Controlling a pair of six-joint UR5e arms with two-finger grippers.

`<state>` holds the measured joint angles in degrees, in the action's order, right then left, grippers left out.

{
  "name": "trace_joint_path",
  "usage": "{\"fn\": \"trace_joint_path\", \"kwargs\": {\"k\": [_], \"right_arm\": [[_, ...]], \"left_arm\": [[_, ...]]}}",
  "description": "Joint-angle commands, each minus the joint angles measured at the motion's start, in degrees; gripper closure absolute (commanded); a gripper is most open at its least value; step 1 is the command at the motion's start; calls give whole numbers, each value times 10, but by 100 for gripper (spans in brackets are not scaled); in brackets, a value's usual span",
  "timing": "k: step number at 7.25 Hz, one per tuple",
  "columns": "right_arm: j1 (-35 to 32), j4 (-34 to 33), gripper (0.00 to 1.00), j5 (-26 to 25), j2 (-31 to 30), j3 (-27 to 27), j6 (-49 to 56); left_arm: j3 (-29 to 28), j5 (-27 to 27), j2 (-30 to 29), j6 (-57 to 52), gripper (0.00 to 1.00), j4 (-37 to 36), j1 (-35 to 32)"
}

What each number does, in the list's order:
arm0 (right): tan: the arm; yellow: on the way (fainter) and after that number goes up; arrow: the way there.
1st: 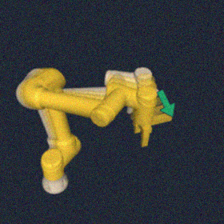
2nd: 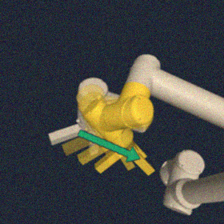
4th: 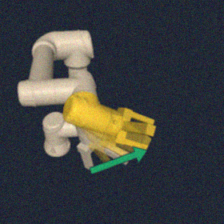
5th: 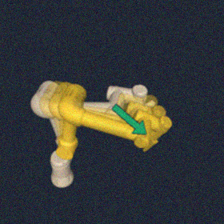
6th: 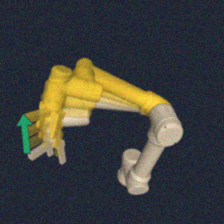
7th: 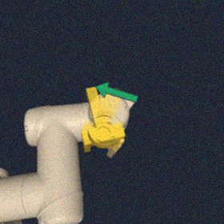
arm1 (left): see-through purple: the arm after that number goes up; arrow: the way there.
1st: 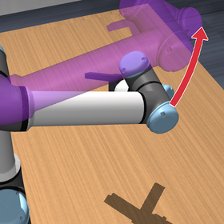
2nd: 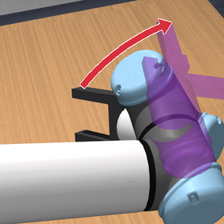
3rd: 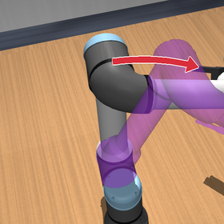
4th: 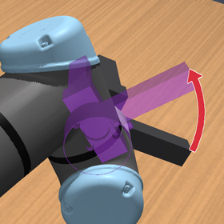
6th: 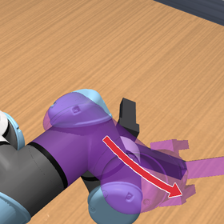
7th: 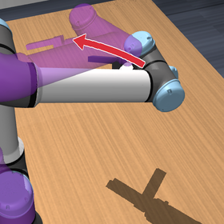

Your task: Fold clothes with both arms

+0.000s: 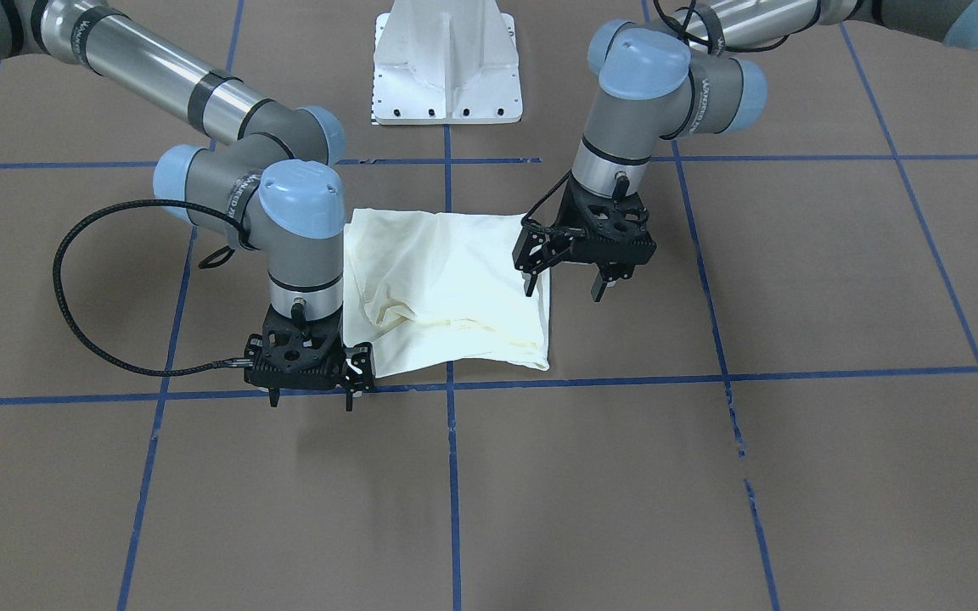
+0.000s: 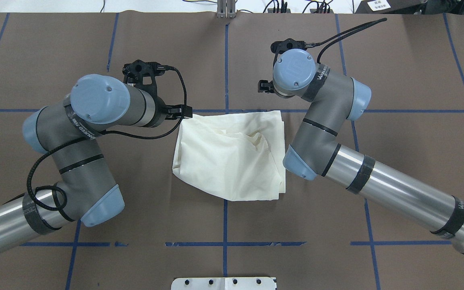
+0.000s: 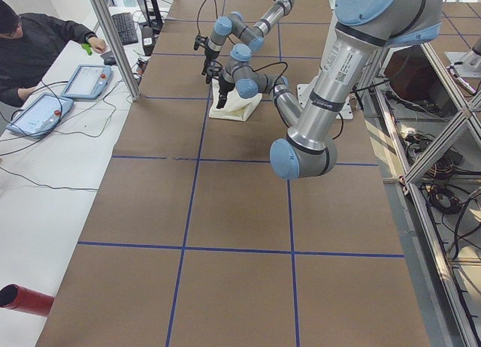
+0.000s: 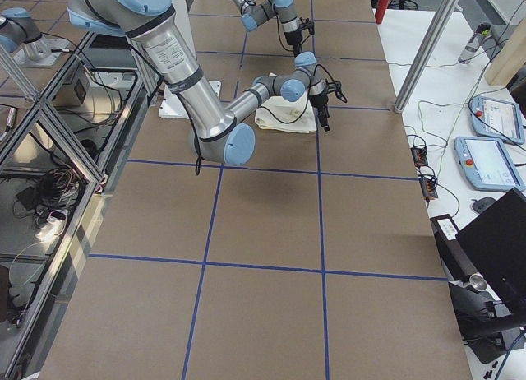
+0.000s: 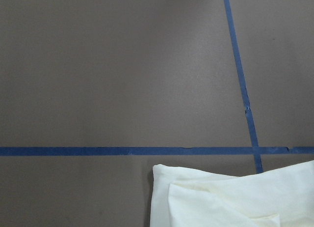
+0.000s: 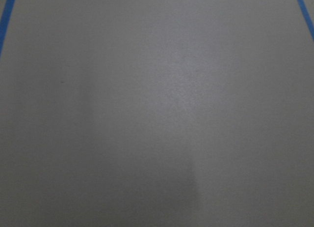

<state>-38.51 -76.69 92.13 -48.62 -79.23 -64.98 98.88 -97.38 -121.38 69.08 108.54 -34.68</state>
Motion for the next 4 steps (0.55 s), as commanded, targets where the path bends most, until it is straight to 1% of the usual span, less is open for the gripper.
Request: {"fn": "trace_joint_path", "kwargs": {"k": [1,2,3,4], "right_arm": [[24,19,0,34,0,-34,-68],[46,17,1,11,-8,-43,-138],[76,16,21,-31,-9,-44,-159],[87,15,44,-35,-15,-47,-189]], "left_arm": [[0,0,0,0,0,0,1],[0,0,0,0,0,0,1],[0,0,0,0,0,0,1],[-1,0,1,0,0,1,1]]}}
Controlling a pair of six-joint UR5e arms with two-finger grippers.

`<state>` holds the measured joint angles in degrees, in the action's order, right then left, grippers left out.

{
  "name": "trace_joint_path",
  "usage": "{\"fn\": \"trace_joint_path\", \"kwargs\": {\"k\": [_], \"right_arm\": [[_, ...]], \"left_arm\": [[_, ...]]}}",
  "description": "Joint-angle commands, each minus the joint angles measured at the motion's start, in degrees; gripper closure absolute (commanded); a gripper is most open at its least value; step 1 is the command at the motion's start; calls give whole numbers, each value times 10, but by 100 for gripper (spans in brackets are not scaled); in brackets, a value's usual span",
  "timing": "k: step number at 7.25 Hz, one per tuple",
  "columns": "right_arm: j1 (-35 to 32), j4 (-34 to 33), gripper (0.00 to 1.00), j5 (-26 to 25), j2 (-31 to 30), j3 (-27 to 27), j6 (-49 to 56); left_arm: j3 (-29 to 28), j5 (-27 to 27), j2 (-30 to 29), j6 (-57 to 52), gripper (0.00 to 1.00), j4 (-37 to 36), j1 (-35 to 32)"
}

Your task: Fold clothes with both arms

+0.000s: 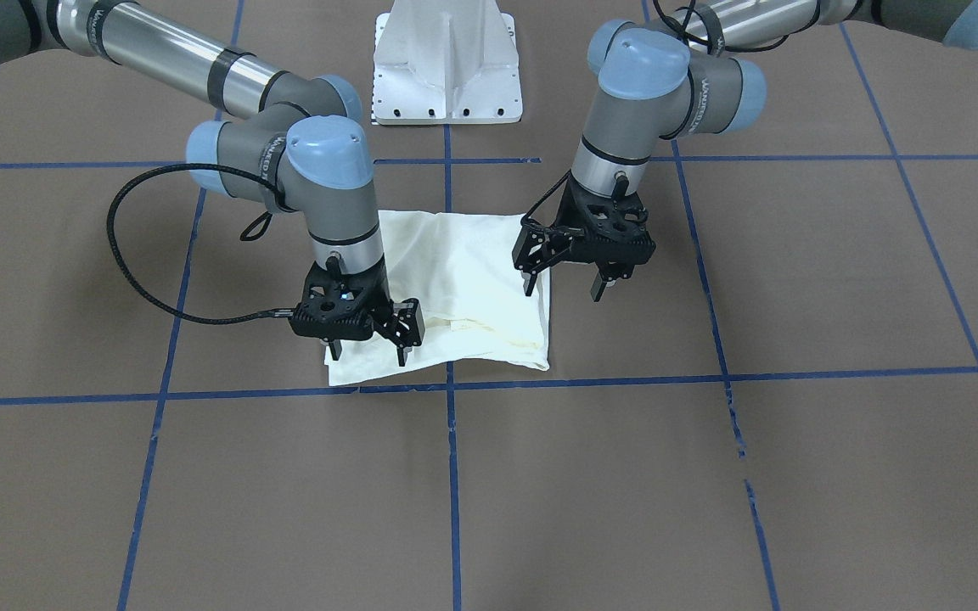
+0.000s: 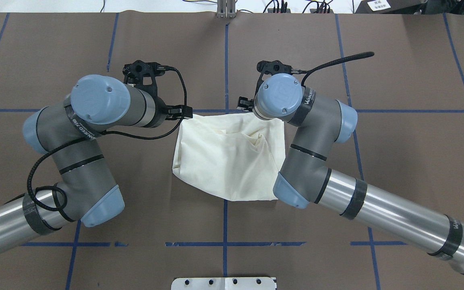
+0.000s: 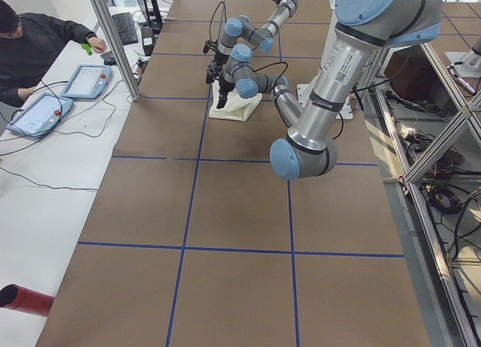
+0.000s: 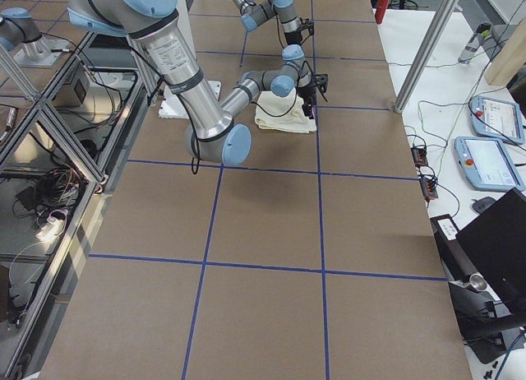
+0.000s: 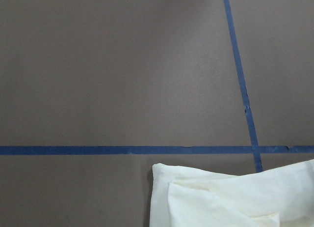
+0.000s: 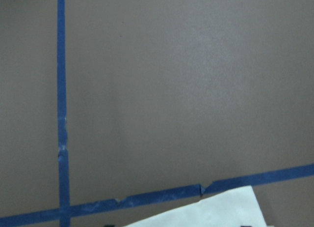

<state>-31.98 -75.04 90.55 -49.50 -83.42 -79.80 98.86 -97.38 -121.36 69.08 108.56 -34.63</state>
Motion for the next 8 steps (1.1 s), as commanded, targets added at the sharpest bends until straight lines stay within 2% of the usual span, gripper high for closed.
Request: {"fn": "trace_joint_path", "kwargs": {"k": [1,3,6,7,8], "right_arm": [[30,-1,45,-21,-12,-14,-47],[41,-2,45,-27,-44,-49,-47],[54,-2,45,-38,-46,-47,-48],[58,-2,50,-40,-46,-45,-48],[58,-1,82,-40,-45,-45,-48]], "left_arm": [[-1,0,0,1,0,1,2],[-1,0,0,1,0,1,3],[-1,0,0,1,0,1,4],[-1,0,0,1,0,1,4],[-1,0,0,1,0,1,4]]}}
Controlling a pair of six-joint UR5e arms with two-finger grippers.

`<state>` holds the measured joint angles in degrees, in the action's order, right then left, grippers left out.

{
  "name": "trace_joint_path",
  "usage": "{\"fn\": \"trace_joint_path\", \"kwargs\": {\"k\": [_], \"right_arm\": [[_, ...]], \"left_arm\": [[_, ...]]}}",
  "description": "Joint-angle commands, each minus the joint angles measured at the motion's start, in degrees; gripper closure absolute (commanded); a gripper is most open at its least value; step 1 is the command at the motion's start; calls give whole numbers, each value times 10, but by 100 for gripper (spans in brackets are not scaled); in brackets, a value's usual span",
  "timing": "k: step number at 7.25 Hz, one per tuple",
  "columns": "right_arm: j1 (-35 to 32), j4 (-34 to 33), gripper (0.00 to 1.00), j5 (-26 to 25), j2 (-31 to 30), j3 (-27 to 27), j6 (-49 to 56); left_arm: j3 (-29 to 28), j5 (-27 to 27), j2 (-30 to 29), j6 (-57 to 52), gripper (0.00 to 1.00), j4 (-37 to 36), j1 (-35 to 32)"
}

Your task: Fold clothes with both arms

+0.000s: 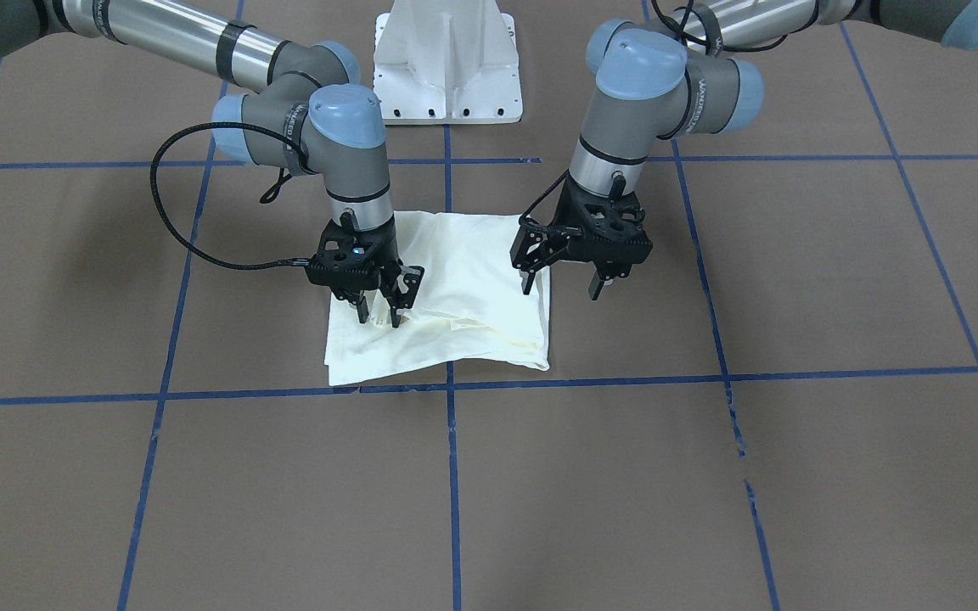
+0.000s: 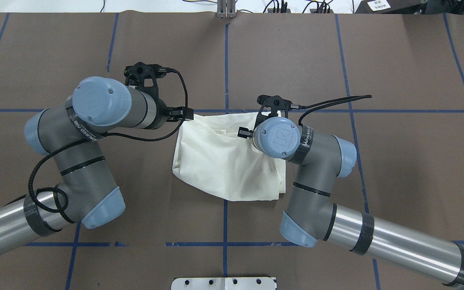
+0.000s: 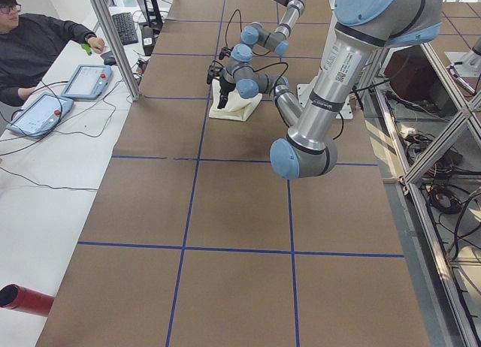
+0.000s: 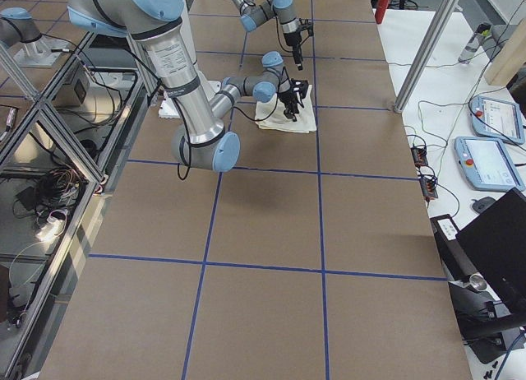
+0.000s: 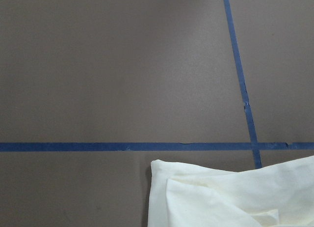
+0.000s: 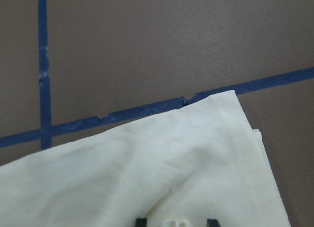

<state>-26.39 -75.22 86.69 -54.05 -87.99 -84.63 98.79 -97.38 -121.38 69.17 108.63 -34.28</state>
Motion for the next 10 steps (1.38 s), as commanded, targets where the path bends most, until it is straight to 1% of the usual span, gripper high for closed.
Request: {"fn": "trace_joint_path", "kwargs": {"k": [1,3,4,6,8,9,10], "right_arm": [[2,1,100,-1,1,2,0],[-6,0,100,-1,3,2,1],[-20,-1,100,-1,2,3,1],[-44,-46,100,0,5,5,3],[-46,-46,100,0,6,8,5],[-47,-45,1,-2,10,10,18],[-72,-47,0,9,23,6,34]], "left_arm": [[0,0,0,0,0,0,0],[0,0,0,0,0,0,0],[0,0,0,0,0,0,0],[0,0,0,0,0,0,0],[0,0,0,0,0,1,1],[0,0,0,1,0,1,2],[0,-1,0,1,0,13,5]]}}
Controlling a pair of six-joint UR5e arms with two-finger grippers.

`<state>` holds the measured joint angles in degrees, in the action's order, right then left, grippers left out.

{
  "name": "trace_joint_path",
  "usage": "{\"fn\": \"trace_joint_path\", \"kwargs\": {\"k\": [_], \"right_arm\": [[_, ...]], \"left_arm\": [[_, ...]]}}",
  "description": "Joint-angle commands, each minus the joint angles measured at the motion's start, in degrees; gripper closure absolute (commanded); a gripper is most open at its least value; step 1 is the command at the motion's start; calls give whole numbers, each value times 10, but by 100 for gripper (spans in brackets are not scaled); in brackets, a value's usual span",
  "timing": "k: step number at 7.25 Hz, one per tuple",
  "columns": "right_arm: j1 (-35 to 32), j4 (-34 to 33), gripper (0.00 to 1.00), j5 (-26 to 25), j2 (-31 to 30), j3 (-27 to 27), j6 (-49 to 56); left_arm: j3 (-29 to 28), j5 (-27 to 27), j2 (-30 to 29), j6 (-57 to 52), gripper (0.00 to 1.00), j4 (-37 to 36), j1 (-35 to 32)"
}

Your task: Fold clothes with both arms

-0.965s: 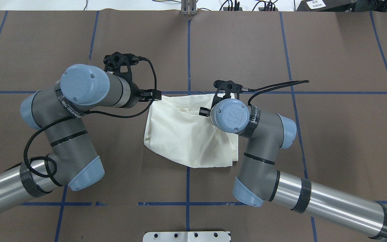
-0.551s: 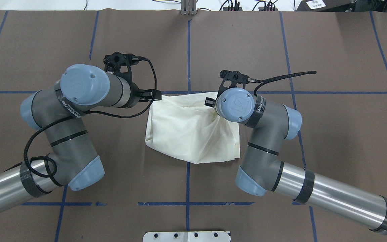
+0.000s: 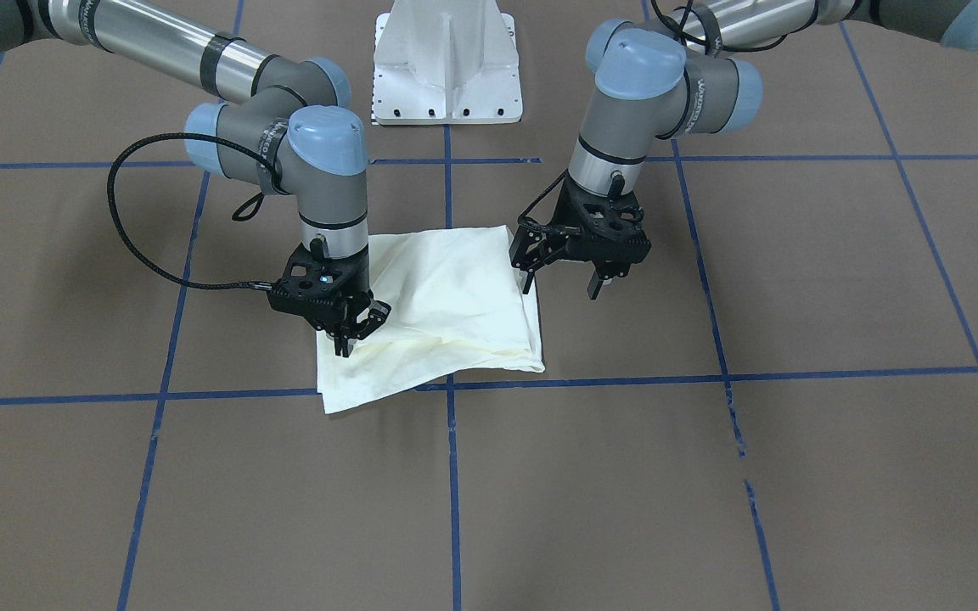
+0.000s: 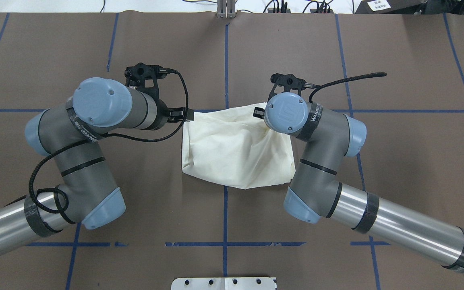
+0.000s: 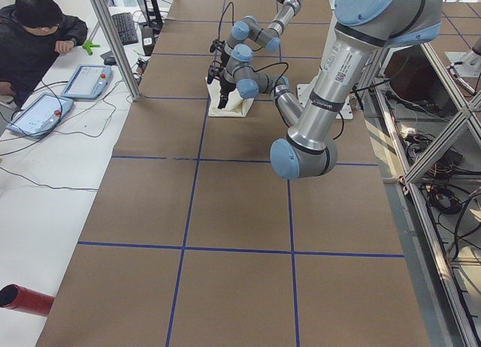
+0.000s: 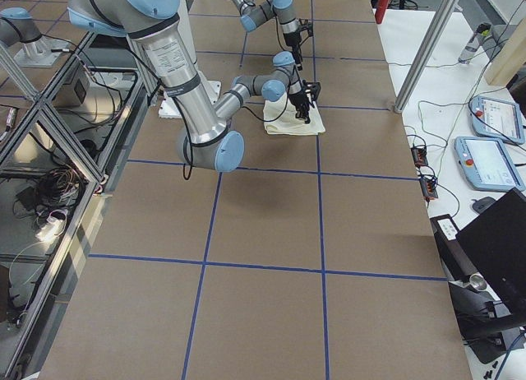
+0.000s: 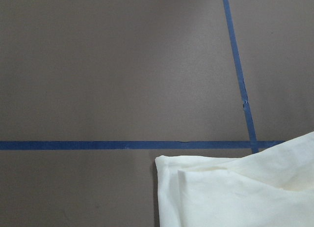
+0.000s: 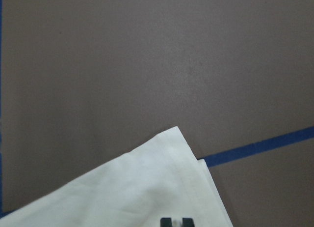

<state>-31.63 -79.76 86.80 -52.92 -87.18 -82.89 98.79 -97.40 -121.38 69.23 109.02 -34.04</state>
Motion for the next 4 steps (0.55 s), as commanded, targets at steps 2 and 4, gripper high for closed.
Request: {"fn": "trace_joint_path", "kwargs": {"k": [2,4], "right_arm": [[-90,0,0,134,17,-17,95],[-96,0,0,140,15,-27,97]], "left_arm": [[-9,0,33,80,0,140,55],[-9,6,50,137,0,196,96]]}}
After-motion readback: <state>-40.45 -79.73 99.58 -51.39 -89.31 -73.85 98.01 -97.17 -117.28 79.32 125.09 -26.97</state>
